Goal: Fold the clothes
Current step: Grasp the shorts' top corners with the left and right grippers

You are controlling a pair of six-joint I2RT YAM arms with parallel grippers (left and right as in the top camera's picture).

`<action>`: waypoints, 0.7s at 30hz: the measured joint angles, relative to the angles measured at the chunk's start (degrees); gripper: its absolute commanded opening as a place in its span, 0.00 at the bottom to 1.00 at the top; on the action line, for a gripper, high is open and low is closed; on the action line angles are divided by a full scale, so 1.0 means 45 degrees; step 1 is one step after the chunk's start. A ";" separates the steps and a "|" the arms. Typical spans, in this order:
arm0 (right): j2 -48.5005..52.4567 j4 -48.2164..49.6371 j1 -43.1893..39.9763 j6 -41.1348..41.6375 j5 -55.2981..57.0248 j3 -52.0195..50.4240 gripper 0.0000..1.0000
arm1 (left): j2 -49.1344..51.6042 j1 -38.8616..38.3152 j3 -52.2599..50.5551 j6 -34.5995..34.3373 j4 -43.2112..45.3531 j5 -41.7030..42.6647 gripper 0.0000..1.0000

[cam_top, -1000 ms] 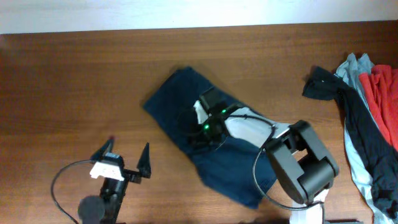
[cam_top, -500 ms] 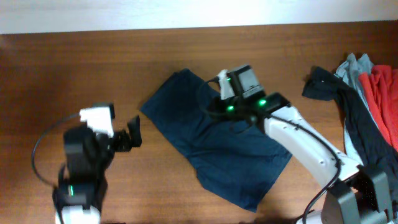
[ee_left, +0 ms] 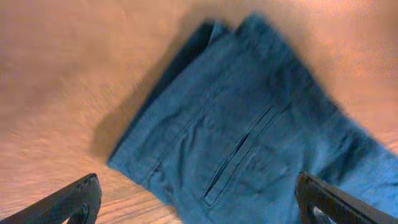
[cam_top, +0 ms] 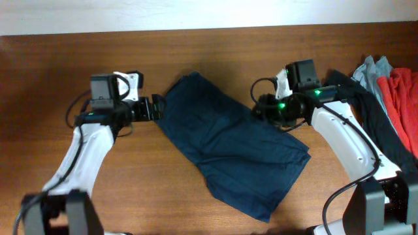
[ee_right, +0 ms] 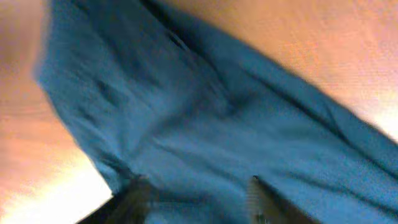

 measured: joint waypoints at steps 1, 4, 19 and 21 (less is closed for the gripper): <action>0.0000 -0.0515 0.0000 -0.0019 0.0316 0.0000 0.14 | 0.0355 -0.0112 0.0000 0.0034 -0.0005 -0.0015 0.45; 0.0000 -0.1724 0.0000 0.0185 0.1224 0.0005 0.04 | 0.1564 -0.0646 0.0000 0.0495 0.0408 -0.0131 0.21; 0.0034 0.1428 0.0000 0.1491 0.2647 -0.4410 0.04 | 0.3322 -0.2565 0.0792 -0.1598 -0.1705 -0.6431 0.00; 0.0044 0.2229 0.0000 0.1598 0.2725 -0.4930 0.04 | 0.3283 -0.2443 0.0831 -0.2268 -0.2414 -0.7159 0.00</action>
